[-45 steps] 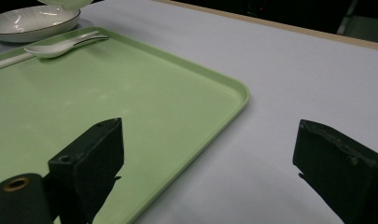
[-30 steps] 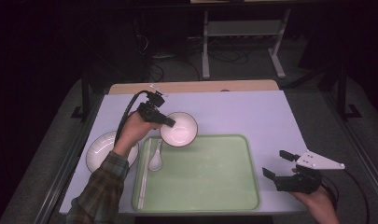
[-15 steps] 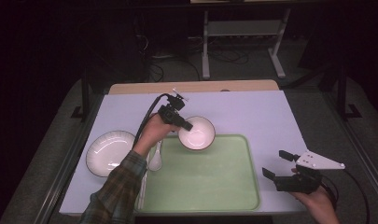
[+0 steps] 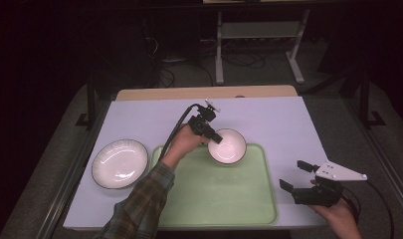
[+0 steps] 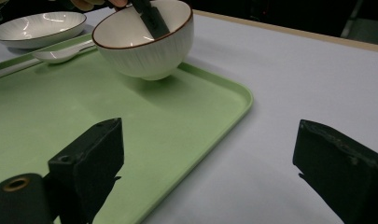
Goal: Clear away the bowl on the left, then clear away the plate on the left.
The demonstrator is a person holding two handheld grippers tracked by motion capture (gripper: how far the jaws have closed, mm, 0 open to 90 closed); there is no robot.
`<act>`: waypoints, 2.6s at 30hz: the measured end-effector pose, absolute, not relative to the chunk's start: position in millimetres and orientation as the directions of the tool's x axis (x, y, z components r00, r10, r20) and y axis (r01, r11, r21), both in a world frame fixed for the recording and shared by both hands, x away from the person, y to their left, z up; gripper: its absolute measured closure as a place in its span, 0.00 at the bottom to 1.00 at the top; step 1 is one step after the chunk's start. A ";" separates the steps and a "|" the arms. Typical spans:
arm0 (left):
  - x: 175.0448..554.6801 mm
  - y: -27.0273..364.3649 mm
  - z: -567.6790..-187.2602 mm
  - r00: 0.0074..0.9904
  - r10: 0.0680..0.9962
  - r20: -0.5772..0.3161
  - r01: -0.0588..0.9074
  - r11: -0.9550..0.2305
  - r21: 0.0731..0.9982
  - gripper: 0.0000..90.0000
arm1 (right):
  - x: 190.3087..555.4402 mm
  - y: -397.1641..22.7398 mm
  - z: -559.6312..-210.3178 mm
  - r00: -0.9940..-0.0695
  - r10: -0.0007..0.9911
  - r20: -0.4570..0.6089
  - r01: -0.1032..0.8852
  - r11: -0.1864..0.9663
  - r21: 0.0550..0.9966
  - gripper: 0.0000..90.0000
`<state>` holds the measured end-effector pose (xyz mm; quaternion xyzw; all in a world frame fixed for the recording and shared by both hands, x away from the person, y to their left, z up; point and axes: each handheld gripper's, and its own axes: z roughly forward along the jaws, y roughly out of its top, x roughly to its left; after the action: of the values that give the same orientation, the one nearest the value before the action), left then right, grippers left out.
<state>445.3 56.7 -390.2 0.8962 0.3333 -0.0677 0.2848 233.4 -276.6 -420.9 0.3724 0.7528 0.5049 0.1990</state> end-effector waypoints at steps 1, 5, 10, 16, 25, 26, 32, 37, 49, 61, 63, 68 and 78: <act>445.3 54.4 -391.7 0.768 0.558 -0.313 0.637 -0.617 0.462 0.91 | 233.4 -276.6 -420.9 -0.644 0.761 0.076 0.359 0.213 0.909 0.09; 446.2 48.1 -397.3 0.768 0.557 -0.315 0.637 -0.622 0.455 0.90 | 233.4 -277.1 -420.6 -0.643 0.762 0.080 0.360 0.208 0.909 0.09; 448.7 44.4 -404.7 0.765 0.567 -0.306 0.641 -0.621 0.452 0.89 | 233.2 -277.4 -420.3 -0.642 0.763 0.079 0.358 0.208 0.910 0.09; 451.9 43.9 -409.4 0.755 0.577 -0.312 0.652 -0.607 0.455 0.90 | 233.1 -277.0 -420.1 -0.644 0.761 0.078 0.356 0.208 0.911 0.09; 453.1 45.5 -411.9 0.765 0.575 -0.289 0.637 -0.613 0.468 0.82 | 232.9 -278.5 -419.8 -0.641 0.763 0.080 0.357 0.205 0.911 0.09; 453.0 46.3 -410.7 0.769 0.570 -0.290 0.633 -0.613 0.472 0.79 | 233.0 -278.4 -419.9 -0.641 0.763 0.079 0.358 0.206 0.911 0.09; 449.3 52.8 -404.2 0.791 0.551 -0.266 0.602 -0.622 0.500 0.54 | 232.9 -277.7 -420.0 -0.643 0.762 0.077 0.357 0.209 0.911 0.09; 443.9 66.6 -392.3 0.809 0.532 -0.249 0.571 -0.610 0.550 0.38 | 233.0 -277.7 -420.1 -0.642 0.763 0.077 0.357 0.209 0.910 0.09; 427.9 108.4 -367.3 0.808 0.541 -0.233 0.555 -0.566 0.610 0.28 | 233.0 -277.9 -420.1 -0.639 0.765 0.078 0.359 0.208 0.910 0.09; 413.5 161.7 -357.3 0.769 0.602 -0.215 0.579 -0.512 0.635 0.28 | 233.2 -277.3 -420.5 -0.640 0.765 0.076 0.360 0.211 0.909 0.09; 409.4 179.7 -357.2 0.753 0.623 -0.211 0.589 -0.497 0.637 0.28 | 233.2 -276.8 -420.7 -0.641 0.764 0.076 0.360 0.212 0.909 0.09; 401.4 211.6 -356.8 0.725 0.660 -0.197 0.607 -0.476 0.636 0.28 | 232.9 -275.9 -420.4 -0.642 0.763 0.075 0.359 0.213 0.909 0.09; 385.8 276.6 -358.0 0.643 0.744 -0.182 0.658 -0.415 0.629 0.28 | 233.4 -274.3 -420.8 -0.645 0.761 0.071 0.359 0.220 0.907 0.09</act>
<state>385.8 276.6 -358.0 0.8387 0.4178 0.0626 0.3436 233.4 -274.3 -420.8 0.3709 0.7550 0.5025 0.1997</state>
